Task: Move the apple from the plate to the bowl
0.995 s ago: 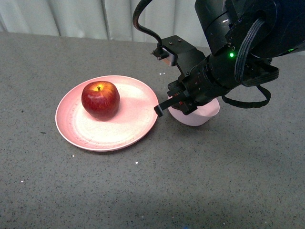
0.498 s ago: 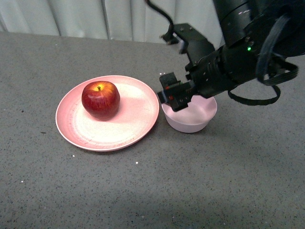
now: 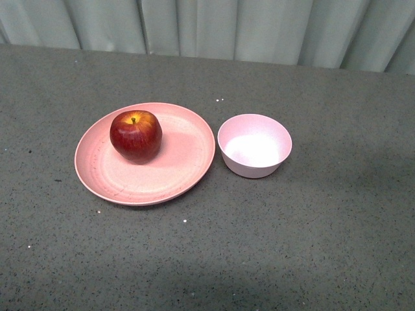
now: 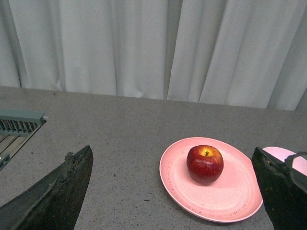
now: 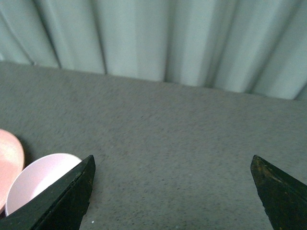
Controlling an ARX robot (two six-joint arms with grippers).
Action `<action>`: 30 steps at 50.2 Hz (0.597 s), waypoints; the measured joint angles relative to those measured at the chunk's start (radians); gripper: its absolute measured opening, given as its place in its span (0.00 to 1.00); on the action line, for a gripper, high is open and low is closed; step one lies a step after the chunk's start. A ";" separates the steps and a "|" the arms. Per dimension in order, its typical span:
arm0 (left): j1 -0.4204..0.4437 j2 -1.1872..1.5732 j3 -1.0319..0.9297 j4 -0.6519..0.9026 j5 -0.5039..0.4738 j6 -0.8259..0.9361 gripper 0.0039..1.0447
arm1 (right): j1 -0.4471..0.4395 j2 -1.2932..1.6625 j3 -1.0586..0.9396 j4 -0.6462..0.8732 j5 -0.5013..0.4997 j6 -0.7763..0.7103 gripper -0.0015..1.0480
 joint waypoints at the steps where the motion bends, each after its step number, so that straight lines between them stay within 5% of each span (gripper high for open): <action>1: 0.000 0.000 0.000 0.000 0.000 0.000 0.94 | -0.015 -0.021 -0.053 0.098 0.040 0.010 0.86; 6: 0.000 0.000 0.000 0.000 -0.002 0.000 0.94 | -0.038 -0.082 -0.217 0.383 0.099 0.030 0.67; 20: 0.000 0.000 0.000 0.000 0.000 0.000 0.94 | -0.037 -0.268 -0.406 0.428 0.094 0.036 0.13; 25: 0.000 0.000 0.000 0.000 0.000 0.000 0.94 | -0.037 -0.301 -0.446 0.413 0.095 0.034 0.01; 30: 0.000 0.000 0.000 0.000 0.000 0.000 0.94 | -0.037 -0.386 -0.478 0.357 0.095 0.038 0.01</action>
